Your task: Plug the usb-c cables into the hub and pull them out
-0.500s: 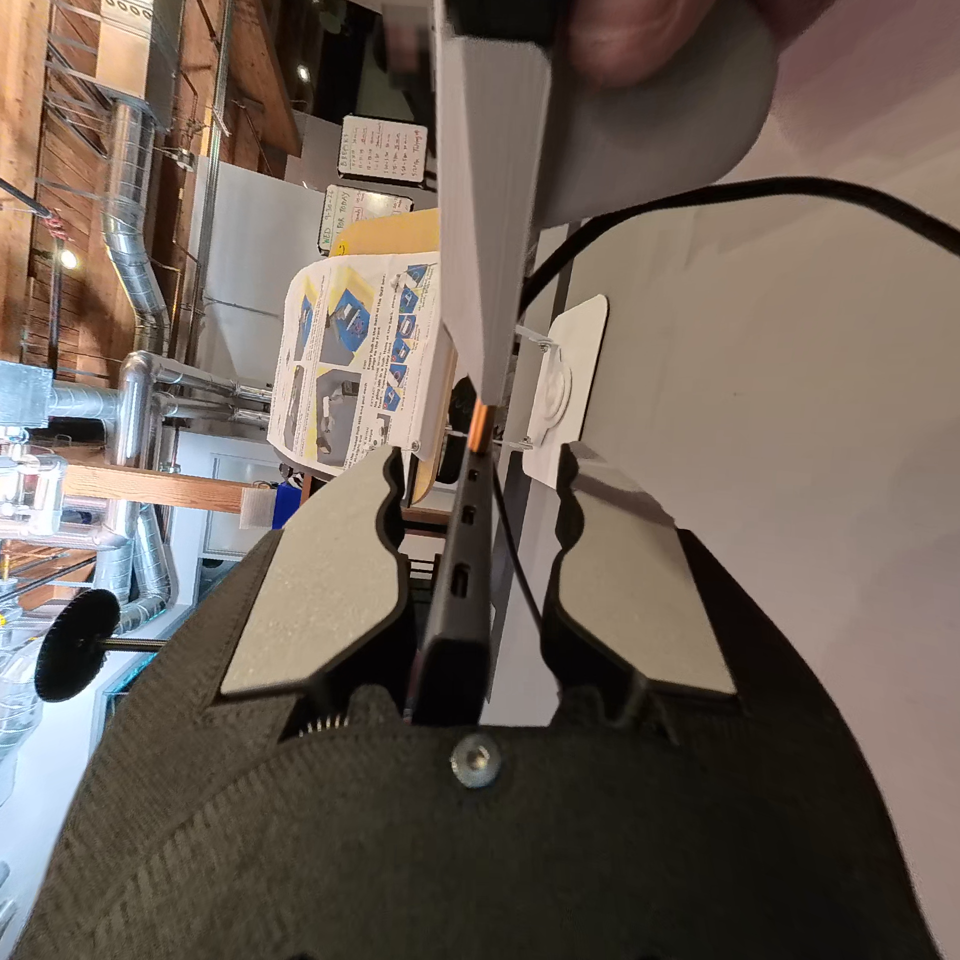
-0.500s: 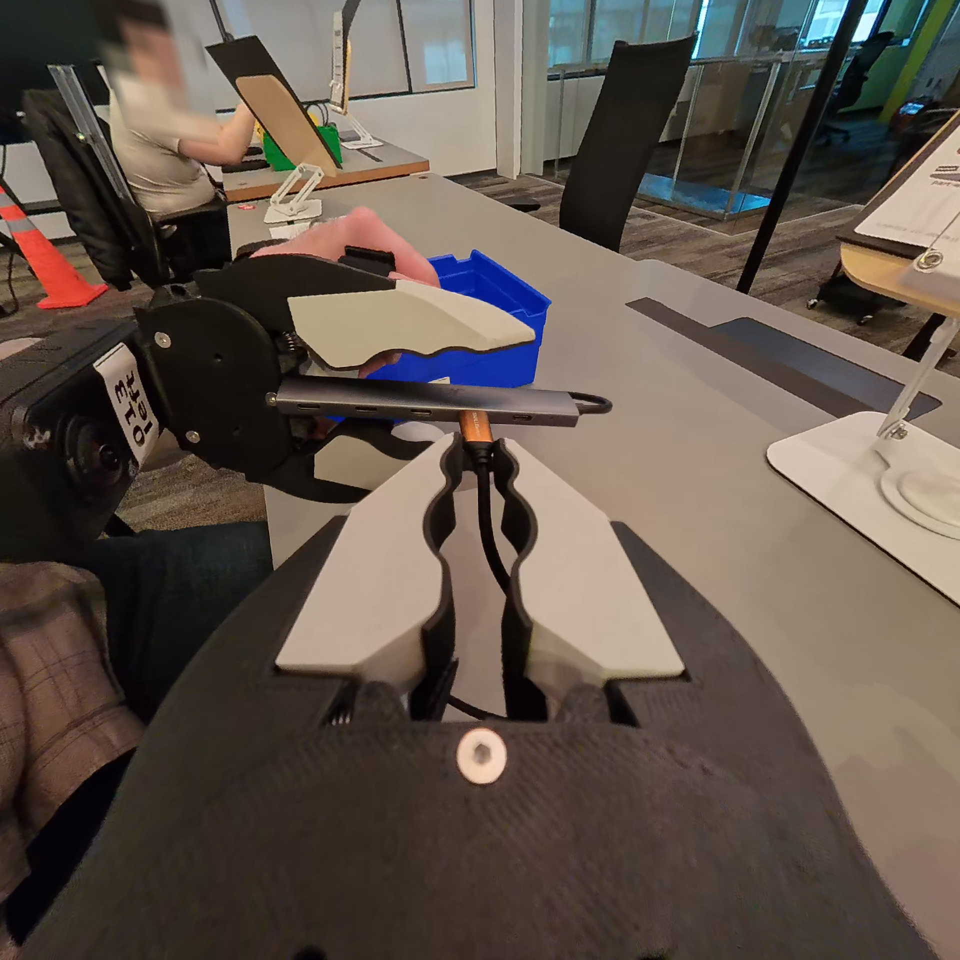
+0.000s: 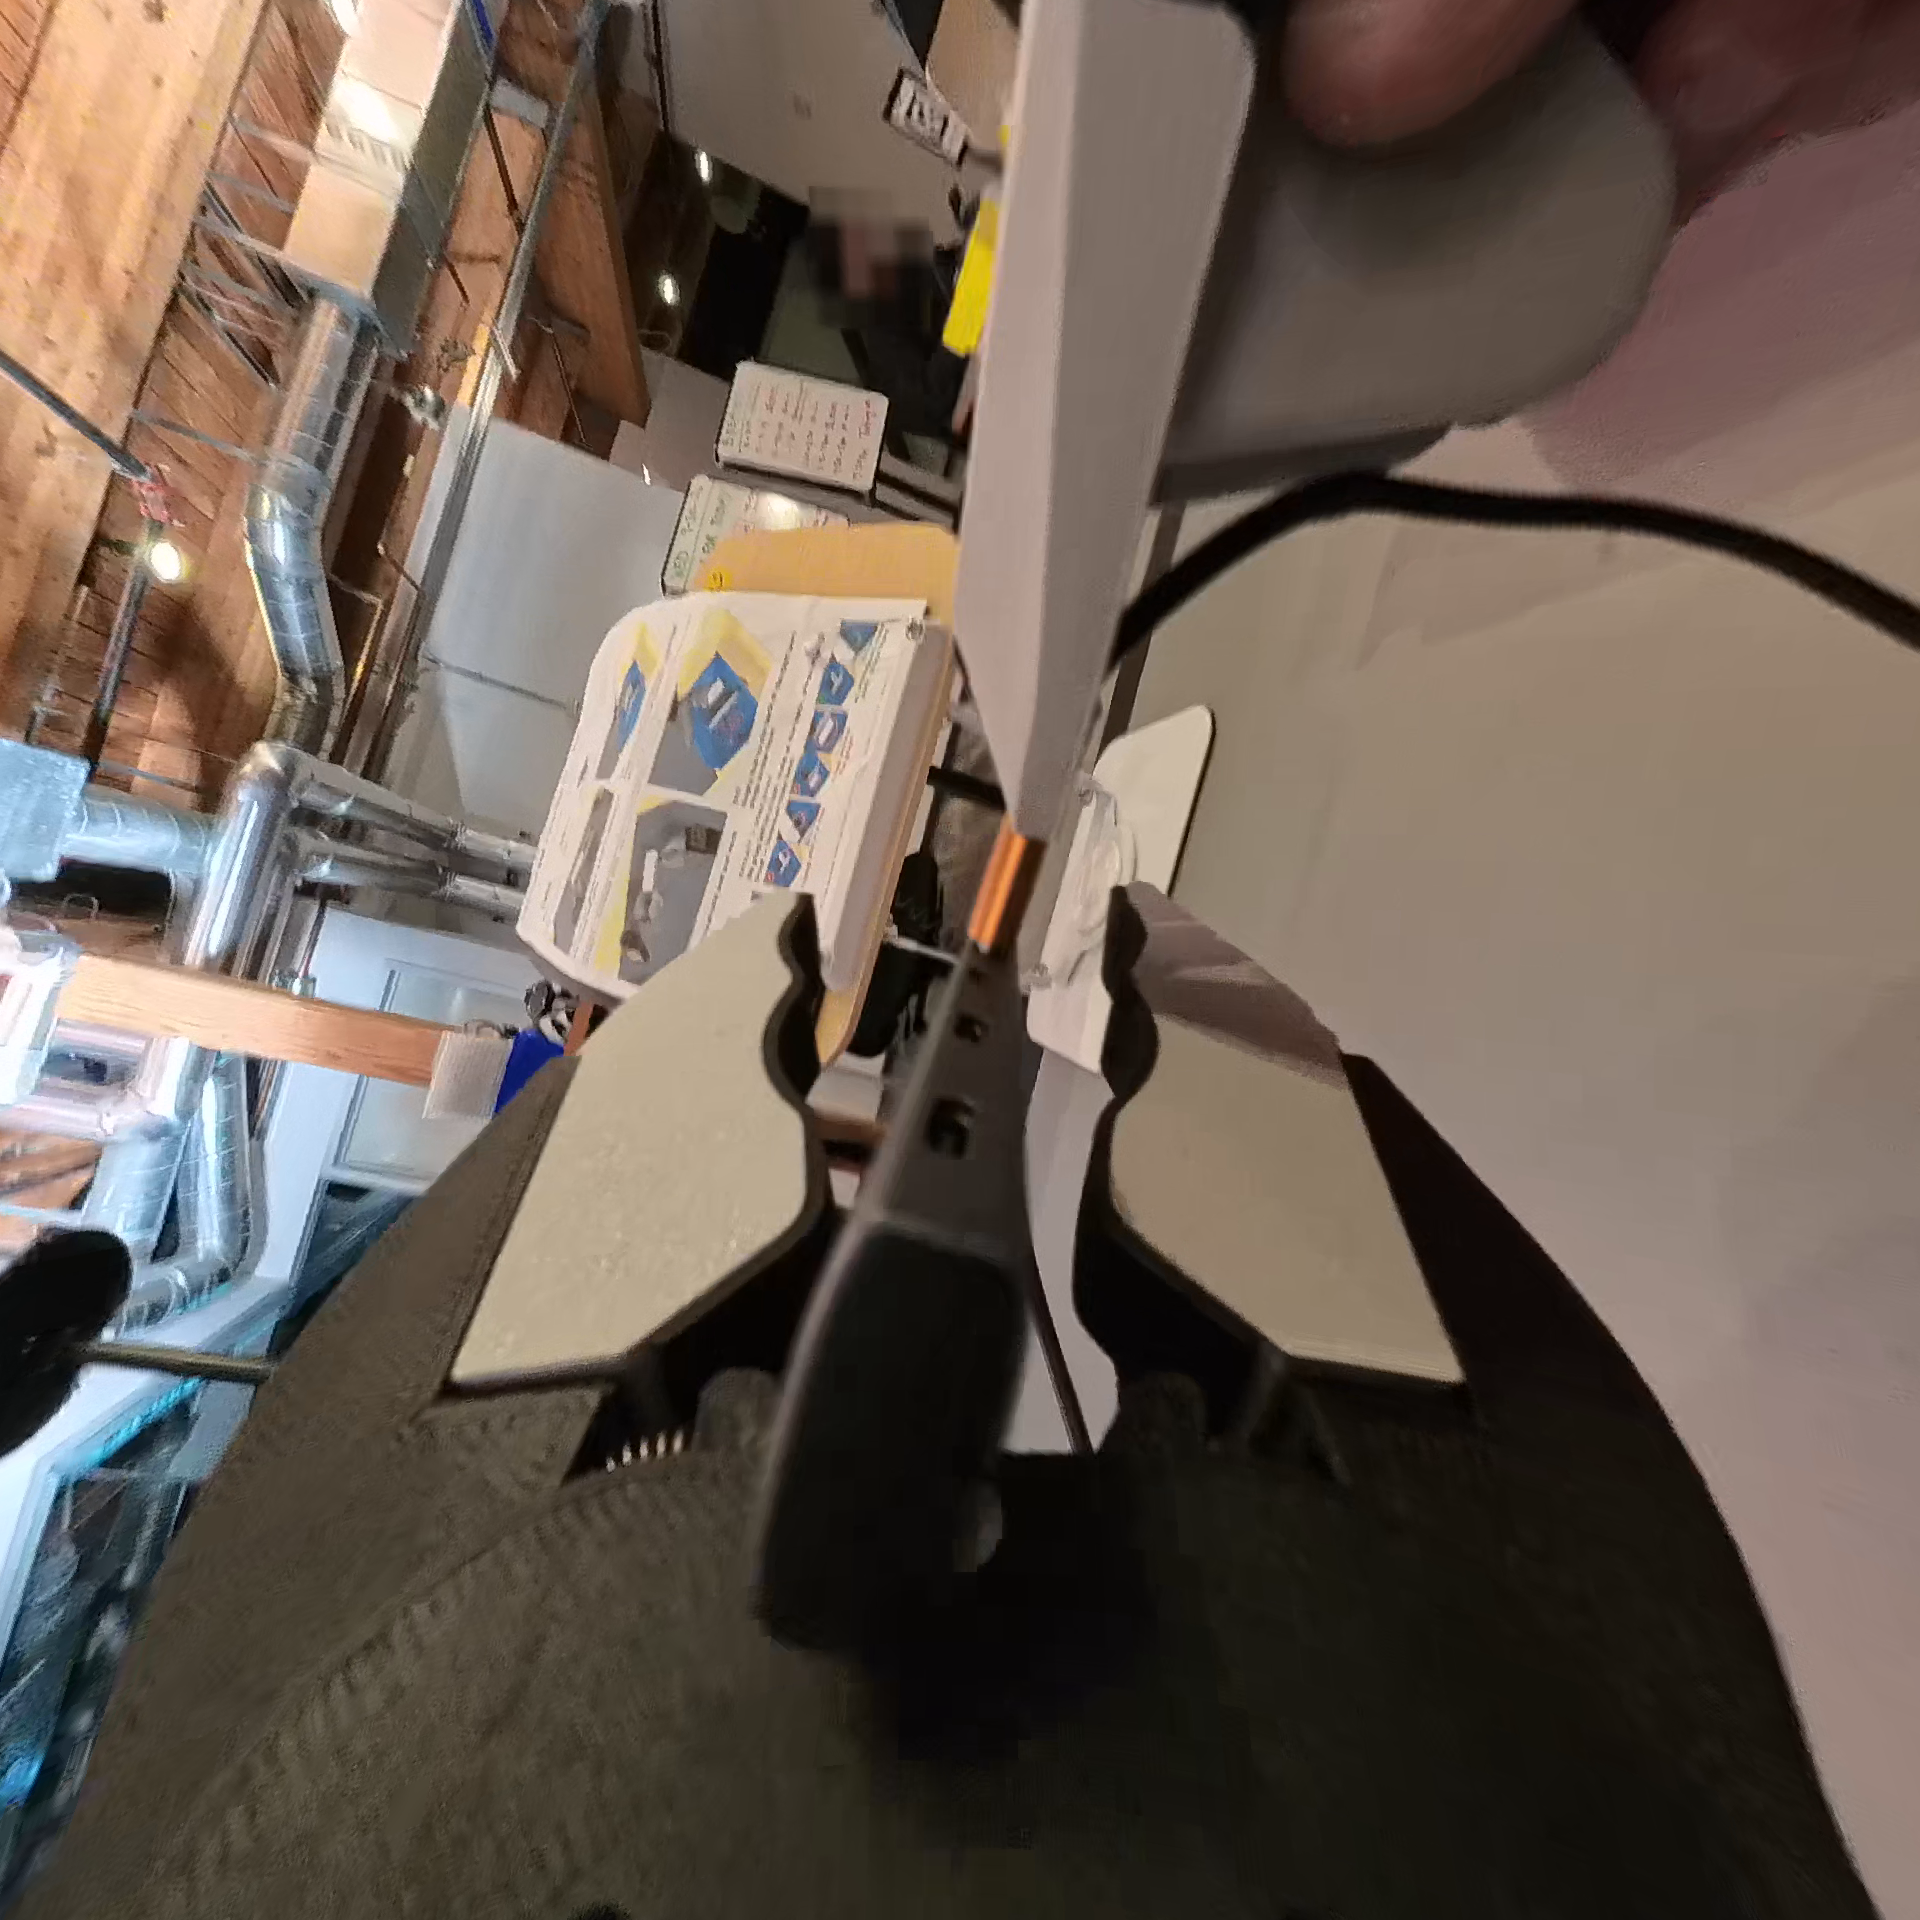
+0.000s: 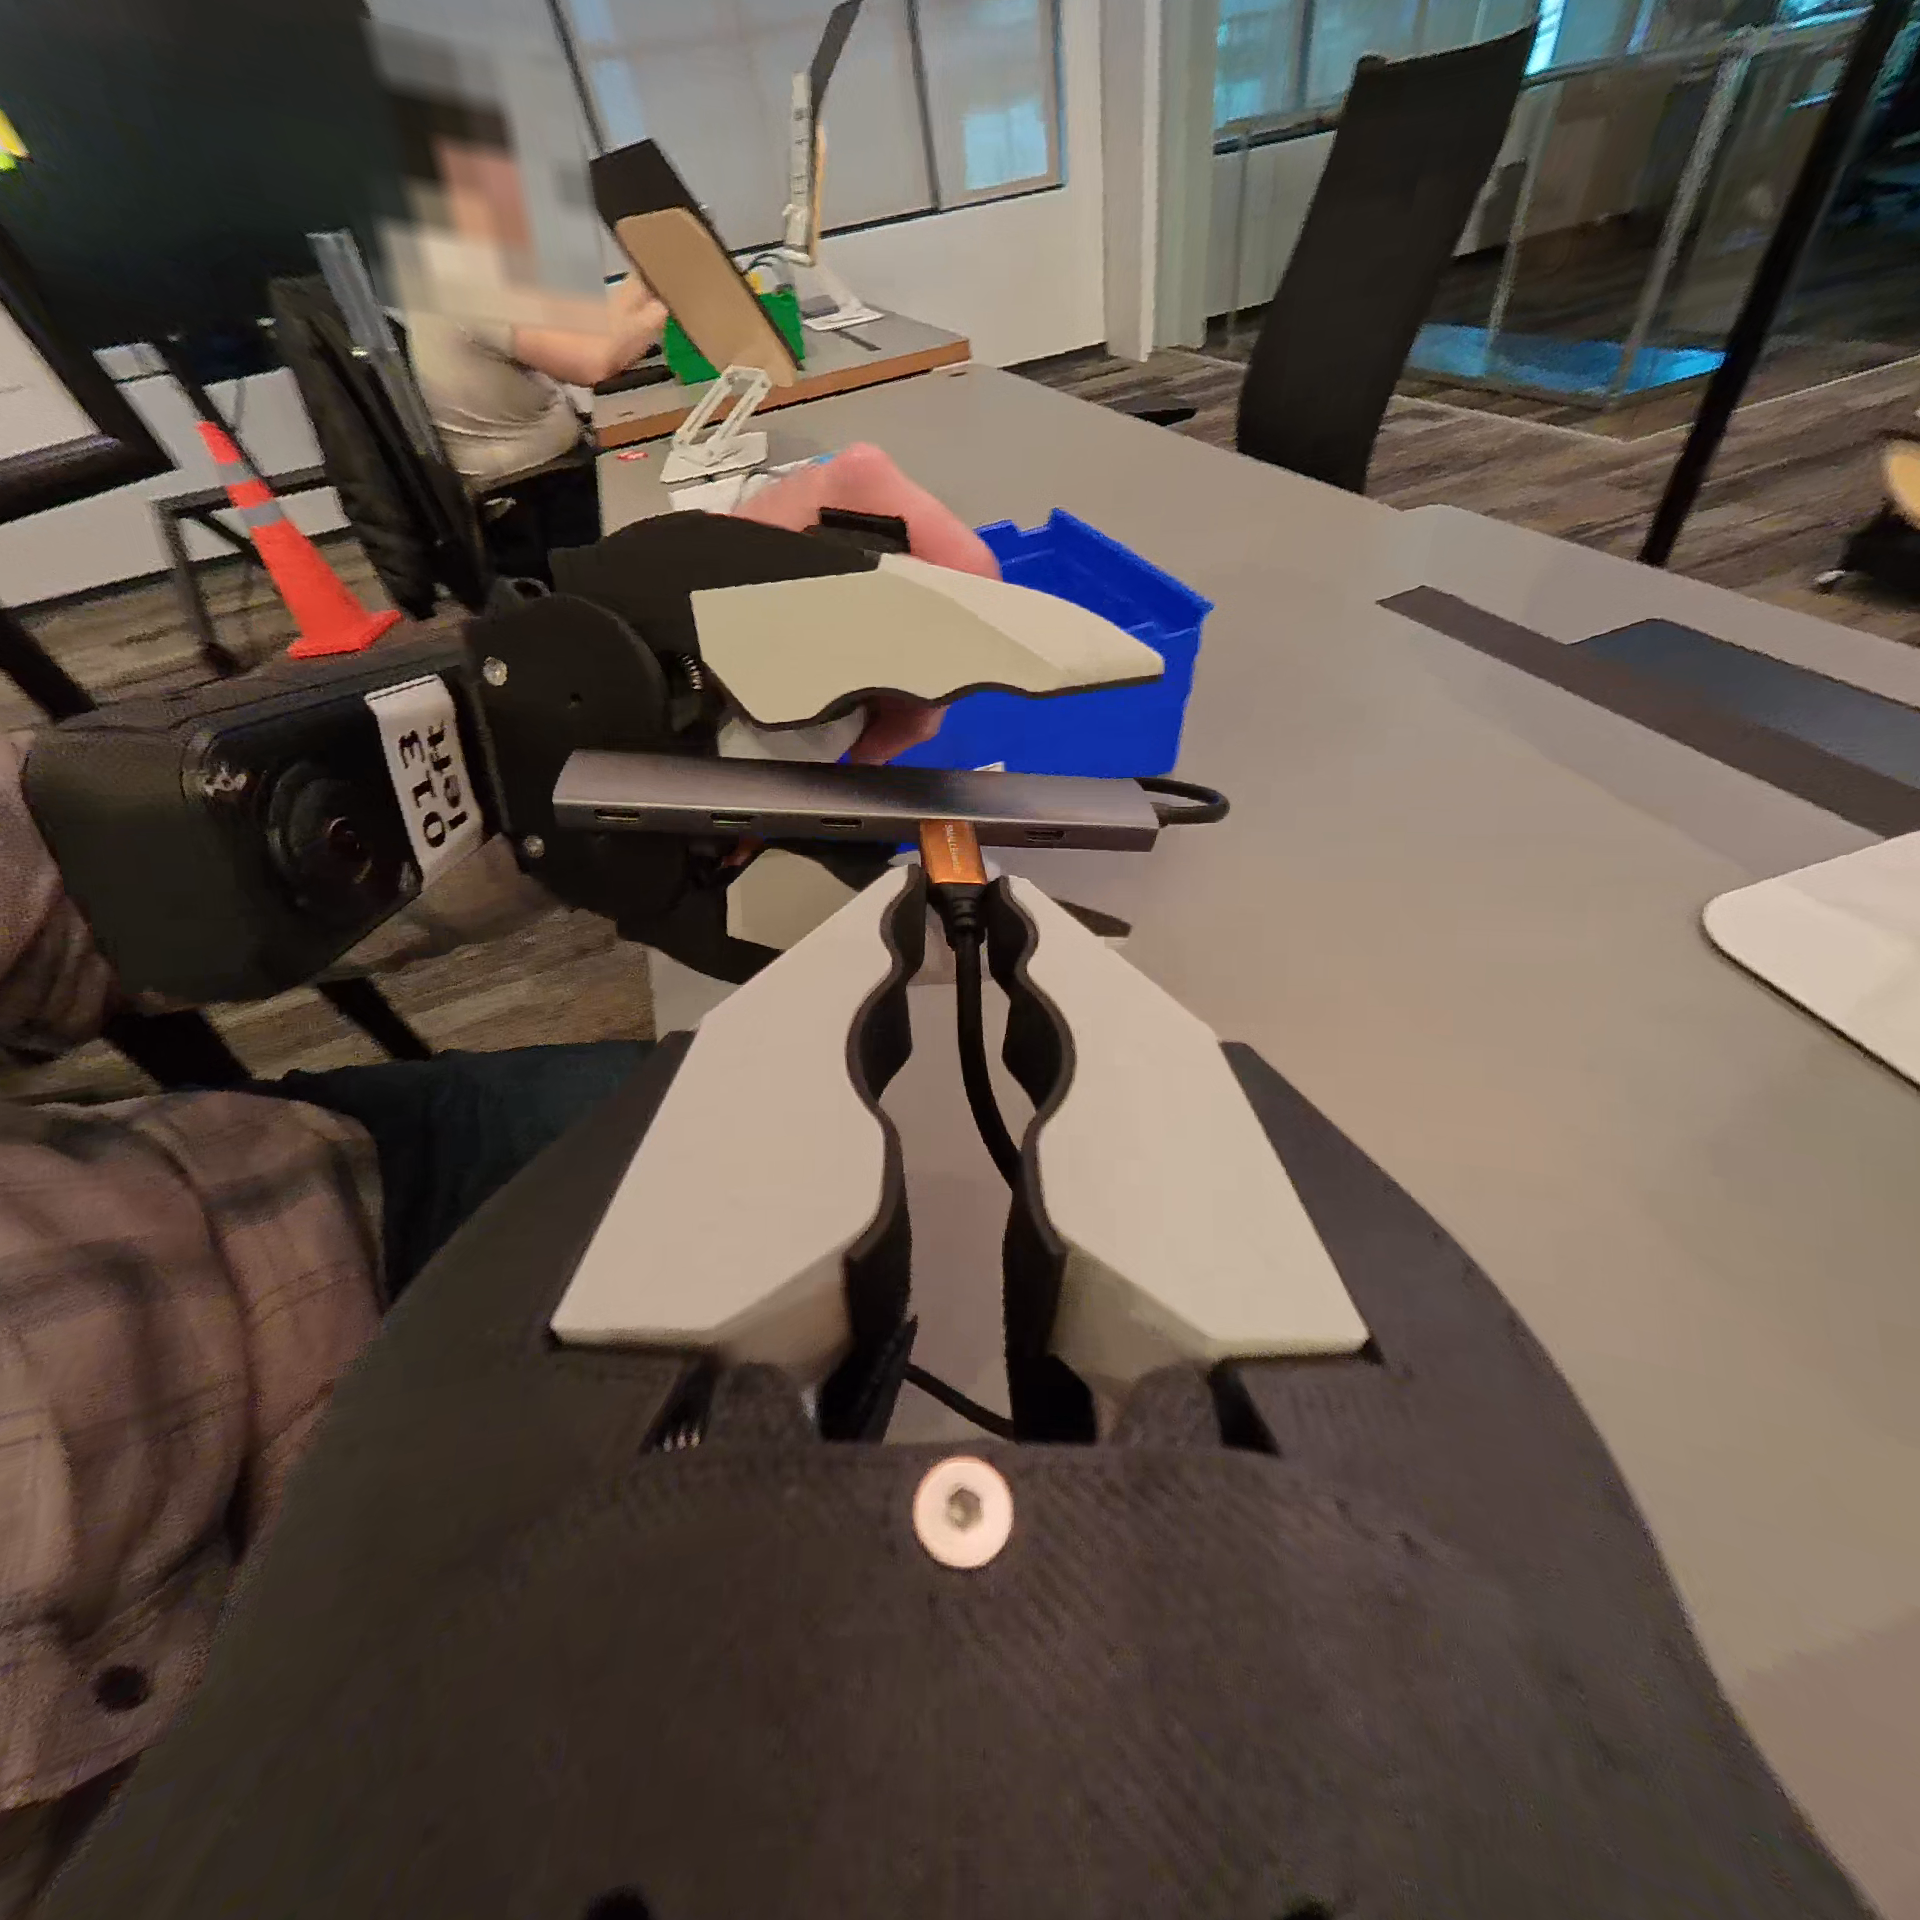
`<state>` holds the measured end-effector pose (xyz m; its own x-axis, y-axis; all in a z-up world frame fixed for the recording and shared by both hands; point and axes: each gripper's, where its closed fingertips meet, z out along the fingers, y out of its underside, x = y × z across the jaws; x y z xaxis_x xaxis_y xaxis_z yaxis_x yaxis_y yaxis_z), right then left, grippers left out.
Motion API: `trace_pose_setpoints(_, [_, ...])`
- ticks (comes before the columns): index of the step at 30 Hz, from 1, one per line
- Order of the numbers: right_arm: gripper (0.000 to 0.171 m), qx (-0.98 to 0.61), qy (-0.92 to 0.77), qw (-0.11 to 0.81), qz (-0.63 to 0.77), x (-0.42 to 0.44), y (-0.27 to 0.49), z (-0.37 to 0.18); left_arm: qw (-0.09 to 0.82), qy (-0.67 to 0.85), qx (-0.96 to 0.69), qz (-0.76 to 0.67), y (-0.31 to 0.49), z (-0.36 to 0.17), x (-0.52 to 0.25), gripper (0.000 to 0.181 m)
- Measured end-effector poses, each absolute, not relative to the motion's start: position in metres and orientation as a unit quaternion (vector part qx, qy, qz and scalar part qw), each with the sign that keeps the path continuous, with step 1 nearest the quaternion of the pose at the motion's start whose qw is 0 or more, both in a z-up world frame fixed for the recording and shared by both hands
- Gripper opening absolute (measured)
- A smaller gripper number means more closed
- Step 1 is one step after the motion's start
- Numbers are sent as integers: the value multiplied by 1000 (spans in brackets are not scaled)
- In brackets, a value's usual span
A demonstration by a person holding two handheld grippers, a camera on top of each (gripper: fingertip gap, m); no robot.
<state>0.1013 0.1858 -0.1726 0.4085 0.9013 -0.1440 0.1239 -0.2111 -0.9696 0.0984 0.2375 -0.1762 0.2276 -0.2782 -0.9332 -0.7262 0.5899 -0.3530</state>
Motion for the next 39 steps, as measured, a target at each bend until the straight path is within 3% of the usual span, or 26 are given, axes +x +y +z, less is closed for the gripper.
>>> trace_pose_setpoints(9, [9, -653, -408, 467, 434, 97, 171, -169, 669, 621, -377, 155, 224, -173, 110, 16])
trace_pose_setpoints(30, [10, -655, -417, 487, 400, 104, 173, -162, 661, 616, -391, 173, 227, -174, 112, 12])
trace_pose_setpoints(39, [22, -640, -443, 474, 412, 102, 170, -164, 672, 625, -363, 163, 217, -169, 124, 12])
